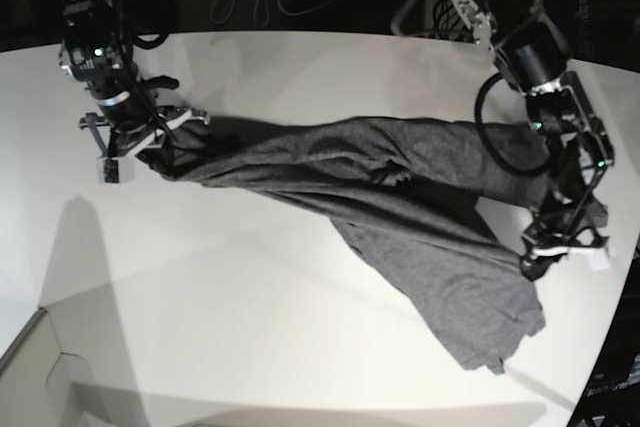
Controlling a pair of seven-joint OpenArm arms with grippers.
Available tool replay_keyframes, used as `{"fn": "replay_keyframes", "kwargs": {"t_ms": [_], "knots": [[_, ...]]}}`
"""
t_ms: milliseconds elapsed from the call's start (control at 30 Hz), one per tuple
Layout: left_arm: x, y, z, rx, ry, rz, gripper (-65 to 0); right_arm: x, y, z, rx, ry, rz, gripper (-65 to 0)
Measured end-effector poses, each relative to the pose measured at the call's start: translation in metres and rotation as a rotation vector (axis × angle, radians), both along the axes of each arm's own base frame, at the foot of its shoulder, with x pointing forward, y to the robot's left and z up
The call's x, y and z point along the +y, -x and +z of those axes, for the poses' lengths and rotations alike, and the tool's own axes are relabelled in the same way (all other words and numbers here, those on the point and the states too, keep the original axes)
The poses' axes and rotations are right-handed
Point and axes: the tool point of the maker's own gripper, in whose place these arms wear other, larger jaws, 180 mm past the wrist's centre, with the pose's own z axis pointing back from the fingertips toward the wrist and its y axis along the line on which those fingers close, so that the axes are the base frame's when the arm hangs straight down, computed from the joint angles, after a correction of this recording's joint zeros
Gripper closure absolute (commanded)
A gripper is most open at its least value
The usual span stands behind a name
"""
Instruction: Layout the t-shirt on the table in an organized manner, then fold the t-shirt properly
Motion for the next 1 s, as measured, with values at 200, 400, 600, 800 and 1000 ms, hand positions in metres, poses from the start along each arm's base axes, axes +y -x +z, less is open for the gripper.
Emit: {"fn": "replay_keyframes", "kwargs": {"t_ms": [200,400,600,800,1000], "knots": [[0.048,0.071,0.000,0.011,0.066,0.112,-0.3,-0.002,0.001,-0.001,0.006,0.005,0.002,0.0],[0.091,0.130,0.026,-0.052,0.061,0.187,-0.3,-0.002,0.010,-0.007,0.026,0.008,0.006,0.0],[0.128,0.175,0.037,-0.050,0.016,0.261,-0.3,-0.003,0.010,-0.007,0.026,0.014,0.007,0.0],[0.130,0.196,0.007,0.033,0.057,0.273,-0.3,-0.003,0.013,-0.009,0.032,0.014,0.007,0.0],[0.128,0.197,-0.017,0.070,0.128,0.290,-0.5,-0.002,0.016,-0.011,0.042,0.013,0.008,0.0]]}}
